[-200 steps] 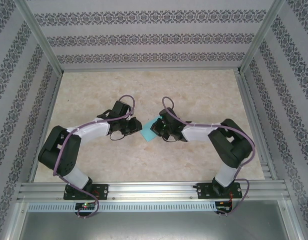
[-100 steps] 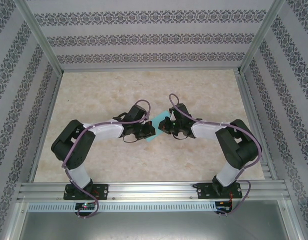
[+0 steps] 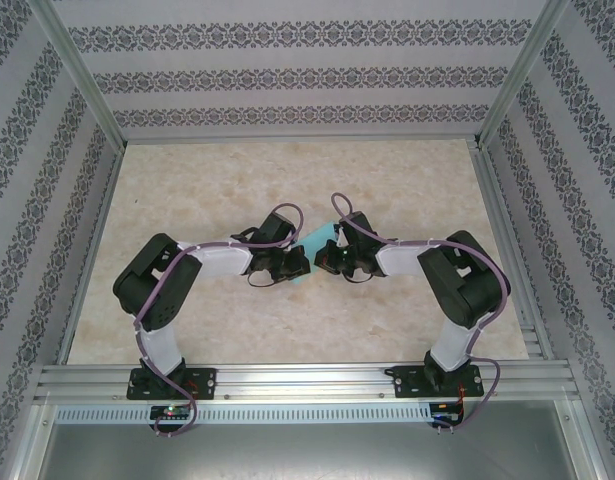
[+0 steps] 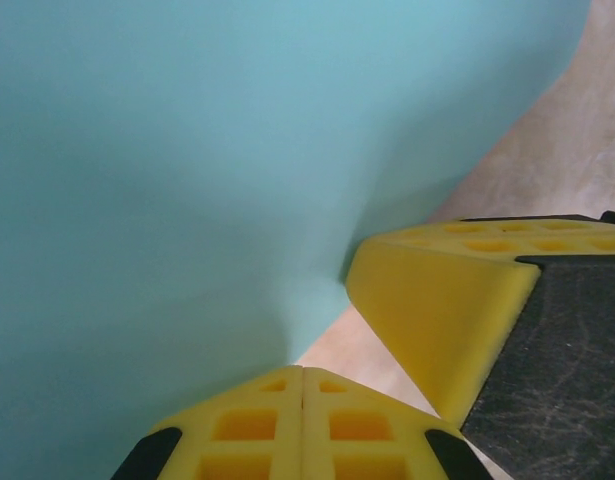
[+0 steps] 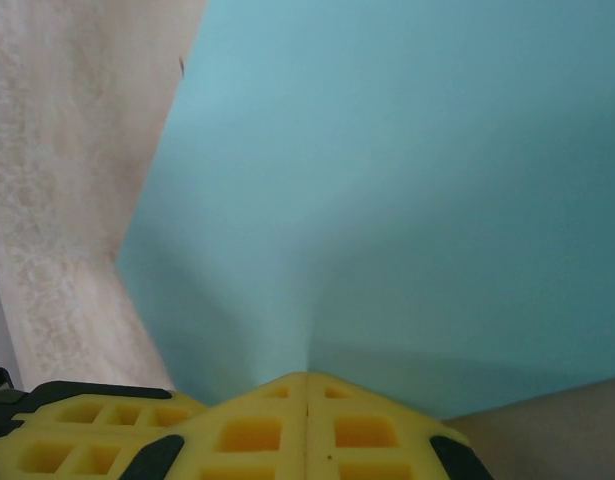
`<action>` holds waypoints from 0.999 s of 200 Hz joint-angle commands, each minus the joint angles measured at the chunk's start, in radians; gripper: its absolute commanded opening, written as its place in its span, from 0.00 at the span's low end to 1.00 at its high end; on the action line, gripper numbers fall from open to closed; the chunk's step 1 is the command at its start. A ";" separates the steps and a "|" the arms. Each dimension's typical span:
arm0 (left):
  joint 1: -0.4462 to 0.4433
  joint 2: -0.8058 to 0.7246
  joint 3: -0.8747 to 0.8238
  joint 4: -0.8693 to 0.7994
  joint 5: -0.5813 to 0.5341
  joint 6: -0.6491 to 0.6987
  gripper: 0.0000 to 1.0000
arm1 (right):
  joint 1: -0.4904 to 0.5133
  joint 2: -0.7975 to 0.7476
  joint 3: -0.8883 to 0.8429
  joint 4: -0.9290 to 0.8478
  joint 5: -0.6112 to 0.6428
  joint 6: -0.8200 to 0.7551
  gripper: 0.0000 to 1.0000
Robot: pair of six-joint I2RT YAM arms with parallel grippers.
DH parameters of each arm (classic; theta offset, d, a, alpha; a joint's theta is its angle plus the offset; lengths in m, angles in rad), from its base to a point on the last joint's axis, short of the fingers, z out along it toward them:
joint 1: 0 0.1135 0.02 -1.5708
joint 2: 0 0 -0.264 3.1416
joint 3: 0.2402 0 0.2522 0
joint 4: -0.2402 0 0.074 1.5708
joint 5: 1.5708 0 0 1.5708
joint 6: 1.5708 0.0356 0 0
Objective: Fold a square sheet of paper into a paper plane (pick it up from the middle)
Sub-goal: First fold in half a square sheet of paper at the center of the table.
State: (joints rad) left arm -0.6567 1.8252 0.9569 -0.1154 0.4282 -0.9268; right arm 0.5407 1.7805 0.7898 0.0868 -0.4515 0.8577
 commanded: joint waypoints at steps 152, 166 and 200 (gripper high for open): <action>-0.008 0.039 0.022 -0.088 -0.037 0.016 0.00 | -0.013 0.033 0.033 -0.009 -0.052 -0.046 0.00; -0.008 0.040 0.020 -0.100 -0.039 0.017 0.00 | -0.014 0.013 0.029 0.003 -0.060 -0.046 0.00; -0.009 0.050 0.020 -0.128 -0.041 0.017 0.00 | -0.015 0.010 0.041 -0.032 -0.042 -0.060 0.00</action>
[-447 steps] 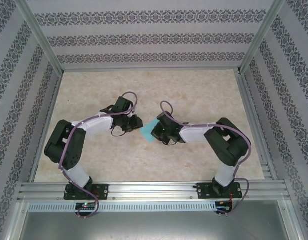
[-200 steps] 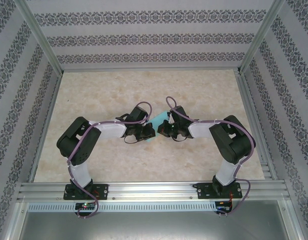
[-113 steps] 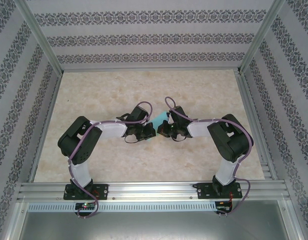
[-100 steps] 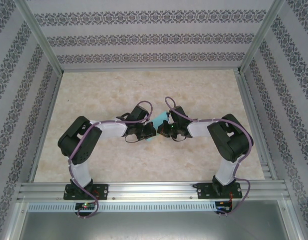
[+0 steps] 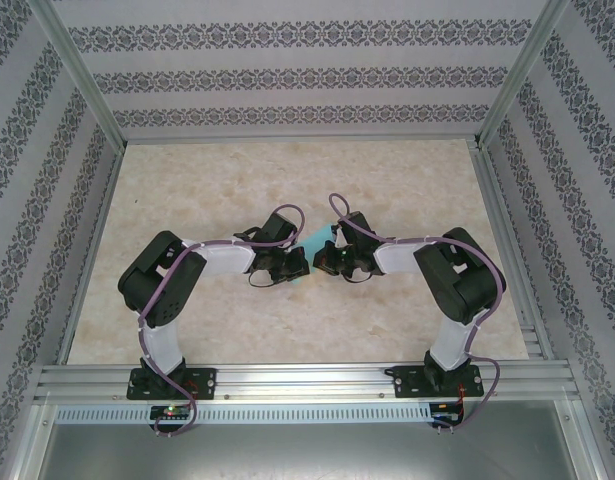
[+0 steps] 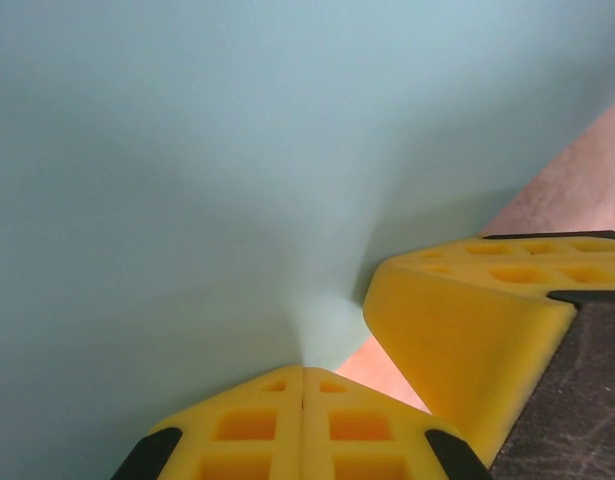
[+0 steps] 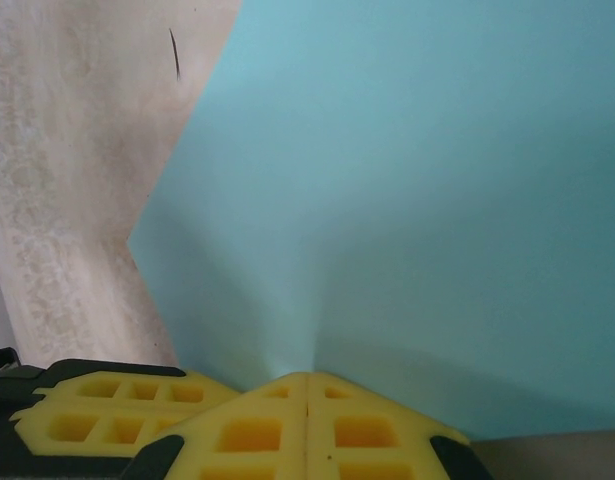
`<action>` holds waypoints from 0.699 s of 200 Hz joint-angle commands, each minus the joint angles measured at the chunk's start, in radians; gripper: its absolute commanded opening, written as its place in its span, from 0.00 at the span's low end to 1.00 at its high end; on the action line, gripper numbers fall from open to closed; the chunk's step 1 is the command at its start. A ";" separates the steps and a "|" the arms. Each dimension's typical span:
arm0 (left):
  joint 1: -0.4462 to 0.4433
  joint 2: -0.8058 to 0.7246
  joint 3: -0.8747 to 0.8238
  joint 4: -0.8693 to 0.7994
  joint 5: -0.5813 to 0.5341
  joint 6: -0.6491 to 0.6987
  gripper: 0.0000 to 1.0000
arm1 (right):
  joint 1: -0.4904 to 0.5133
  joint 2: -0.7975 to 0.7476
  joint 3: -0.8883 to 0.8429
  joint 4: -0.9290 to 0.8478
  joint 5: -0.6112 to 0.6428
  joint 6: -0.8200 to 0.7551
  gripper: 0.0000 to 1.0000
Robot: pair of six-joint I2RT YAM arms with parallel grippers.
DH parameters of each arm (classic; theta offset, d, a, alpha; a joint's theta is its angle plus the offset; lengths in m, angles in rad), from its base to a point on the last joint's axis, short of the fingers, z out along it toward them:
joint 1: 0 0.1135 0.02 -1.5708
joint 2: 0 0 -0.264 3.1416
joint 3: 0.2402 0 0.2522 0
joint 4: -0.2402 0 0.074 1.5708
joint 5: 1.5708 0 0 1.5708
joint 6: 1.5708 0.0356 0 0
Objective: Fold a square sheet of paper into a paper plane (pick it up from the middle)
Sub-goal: First fold in half a square sheet of paper at the center of the table.
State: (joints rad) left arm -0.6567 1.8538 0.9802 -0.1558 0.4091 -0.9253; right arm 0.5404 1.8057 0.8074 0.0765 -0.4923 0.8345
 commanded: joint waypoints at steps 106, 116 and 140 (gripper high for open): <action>-0.009 0.040 -0.038 -0.242 -0.065 -0.004 0.00 | -0.153 0.047 0.039 -0.107 0.063 -0.136 0.00; -0.009 0.040 -0.046 -0.241 -0.066 -0.007 0.00 | -0.173 0.057 0.040 -0.098 0.061 -0.147 0.00; -0.009 0.038 -0.057 -0.238 -0.067 -0.010 0.00 | -0.225 0.078 0.024 -0.050 0.057 -0.149 0.00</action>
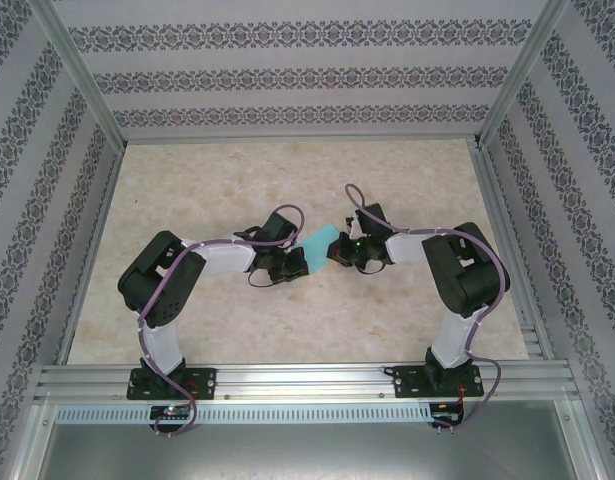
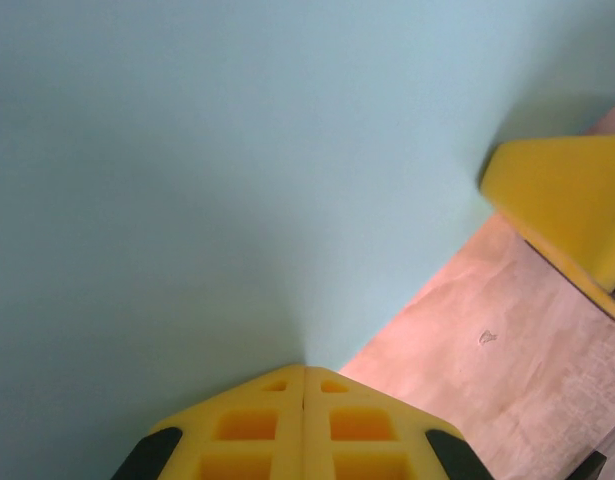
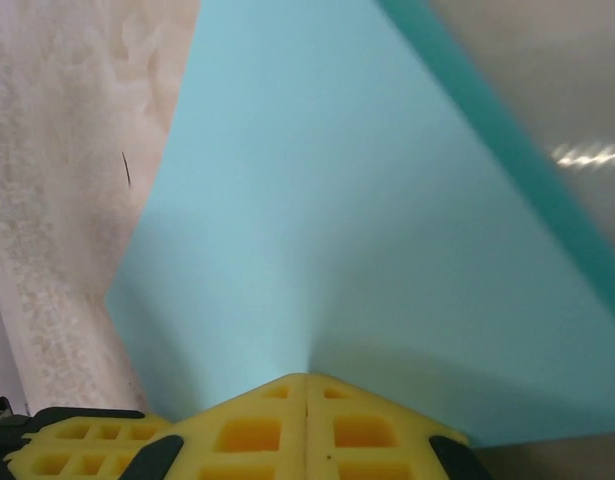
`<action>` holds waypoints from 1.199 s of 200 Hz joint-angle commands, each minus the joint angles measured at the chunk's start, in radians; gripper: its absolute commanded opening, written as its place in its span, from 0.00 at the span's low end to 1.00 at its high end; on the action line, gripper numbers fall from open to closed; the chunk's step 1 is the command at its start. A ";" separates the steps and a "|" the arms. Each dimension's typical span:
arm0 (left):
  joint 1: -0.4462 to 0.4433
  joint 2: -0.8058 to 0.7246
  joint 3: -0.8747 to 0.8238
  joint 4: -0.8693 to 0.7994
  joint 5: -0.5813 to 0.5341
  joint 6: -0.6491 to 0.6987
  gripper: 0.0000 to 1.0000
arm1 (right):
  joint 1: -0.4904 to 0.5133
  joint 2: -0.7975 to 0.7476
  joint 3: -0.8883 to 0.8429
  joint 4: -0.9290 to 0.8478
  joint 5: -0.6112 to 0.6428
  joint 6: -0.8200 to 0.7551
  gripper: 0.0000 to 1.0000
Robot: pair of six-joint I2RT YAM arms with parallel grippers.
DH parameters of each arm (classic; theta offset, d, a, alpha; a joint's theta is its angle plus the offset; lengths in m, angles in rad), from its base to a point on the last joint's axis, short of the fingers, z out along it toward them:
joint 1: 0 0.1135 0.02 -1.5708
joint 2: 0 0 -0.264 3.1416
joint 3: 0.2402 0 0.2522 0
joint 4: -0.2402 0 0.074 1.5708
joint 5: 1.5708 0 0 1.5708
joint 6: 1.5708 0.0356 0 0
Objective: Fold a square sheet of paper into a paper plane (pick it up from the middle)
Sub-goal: First fold in half a square sheet of paper at the center of the table.
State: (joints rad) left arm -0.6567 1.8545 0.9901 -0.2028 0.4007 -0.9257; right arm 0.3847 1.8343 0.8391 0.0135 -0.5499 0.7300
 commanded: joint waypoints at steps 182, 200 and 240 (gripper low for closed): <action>-0.009 0.036 -0.055 -0.150 -0.044 0.007 0.00 | 0.038 -0.084 -0.033 0.100 0.075 0.078 0.00; -0.009 0.037 -0.047 -0.149 -0.039 0.016 0.00 | 0.059 -0.037 -0.025 0.128 0.053 0.098 0.00; -0.009 0.032 -0.028 -0.129 -0.030 0.041 0.00 | 0.065 0.010 -0.026 0.089 0.065 0.085 0.00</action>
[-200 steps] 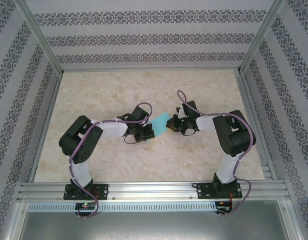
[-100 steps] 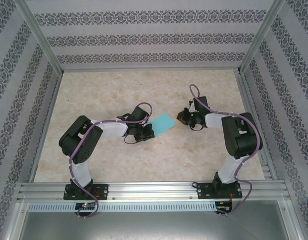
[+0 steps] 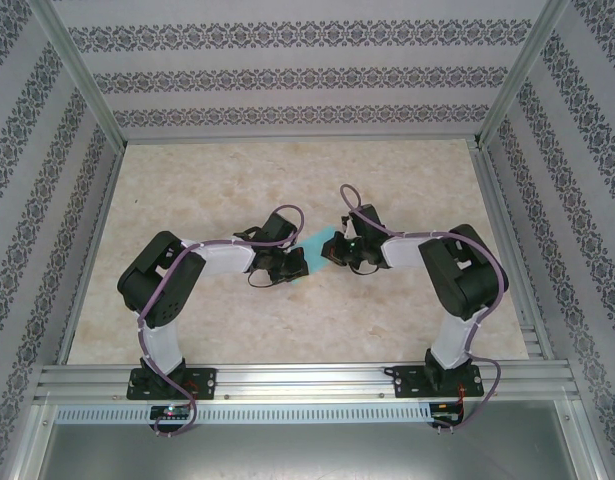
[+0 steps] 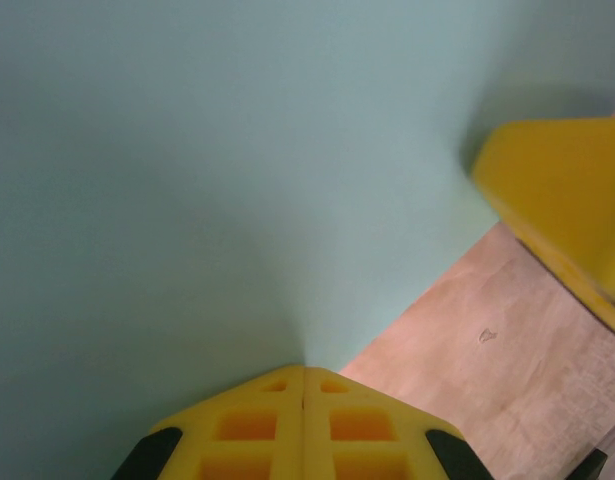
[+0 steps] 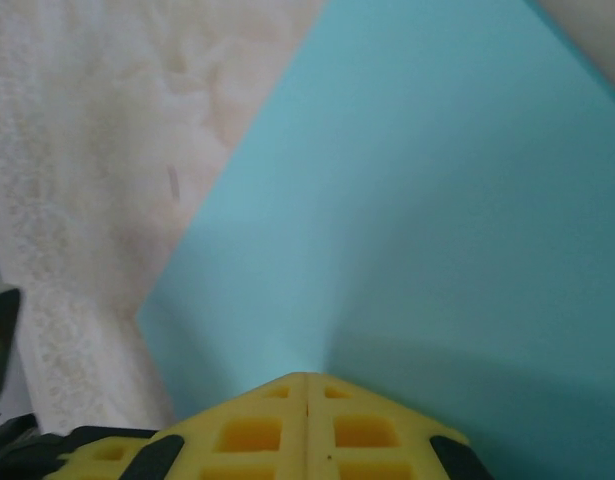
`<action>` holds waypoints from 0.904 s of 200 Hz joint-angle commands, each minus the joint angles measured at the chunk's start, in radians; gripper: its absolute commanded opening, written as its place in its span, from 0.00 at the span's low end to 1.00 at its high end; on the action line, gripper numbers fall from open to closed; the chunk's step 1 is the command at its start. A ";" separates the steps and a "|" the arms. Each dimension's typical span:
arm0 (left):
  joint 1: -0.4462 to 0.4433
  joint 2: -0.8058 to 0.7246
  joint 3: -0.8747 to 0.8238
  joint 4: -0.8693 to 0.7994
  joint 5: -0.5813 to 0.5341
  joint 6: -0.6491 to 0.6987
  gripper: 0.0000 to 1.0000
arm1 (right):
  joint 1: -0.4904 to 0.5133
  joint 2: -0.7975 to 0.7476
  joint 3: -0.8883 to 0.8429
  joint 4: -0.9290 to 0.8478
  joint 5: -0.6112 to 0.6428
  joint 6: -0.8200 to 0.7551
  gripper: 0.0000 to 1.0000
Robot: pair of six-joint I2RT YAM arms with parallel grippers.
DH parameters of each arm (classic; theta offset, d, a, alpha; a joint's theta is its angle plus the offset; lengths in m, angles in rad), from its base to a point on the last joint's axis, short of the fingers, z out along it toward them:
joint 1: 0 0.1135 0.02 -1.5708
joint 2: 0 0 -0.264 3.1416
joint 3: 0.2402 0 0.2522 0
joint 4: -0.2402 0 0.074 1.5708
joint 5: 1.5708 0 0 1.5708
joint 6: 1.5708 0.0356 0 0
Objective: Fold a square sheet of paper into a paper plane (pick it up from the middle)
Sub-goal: First fold in half a square sheet of paper at the center of the table.
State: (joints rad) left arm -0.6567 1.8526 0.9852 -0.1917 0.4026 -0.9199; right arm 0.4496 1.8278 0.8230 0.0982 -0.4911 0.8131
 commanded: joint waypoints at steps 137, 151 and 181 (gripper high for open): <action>-0.005 0.069 0.106 0.044 0.077 0.162 0.02 | -0.011 0.077 -0.031 -0.049 0.011 0.002 0.00; -0.004 0.087 0.114 0.051 0.079 0.158 0.01 | -0.011 0.079 -0.030 -0.055 0.011 -0.001 0.00; -0.005 0.115 0.116 0.048 0.076 0.162 0.01 | -0.011 0.079 -0.030 -0.059 0.013 0.000 0.00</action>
State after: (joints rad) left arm -0.6567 1.9469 1.0809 -0.1444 0.4892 -0.7891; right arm 0.4362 1.8484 0.8219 0.1074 -0.5293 0.8177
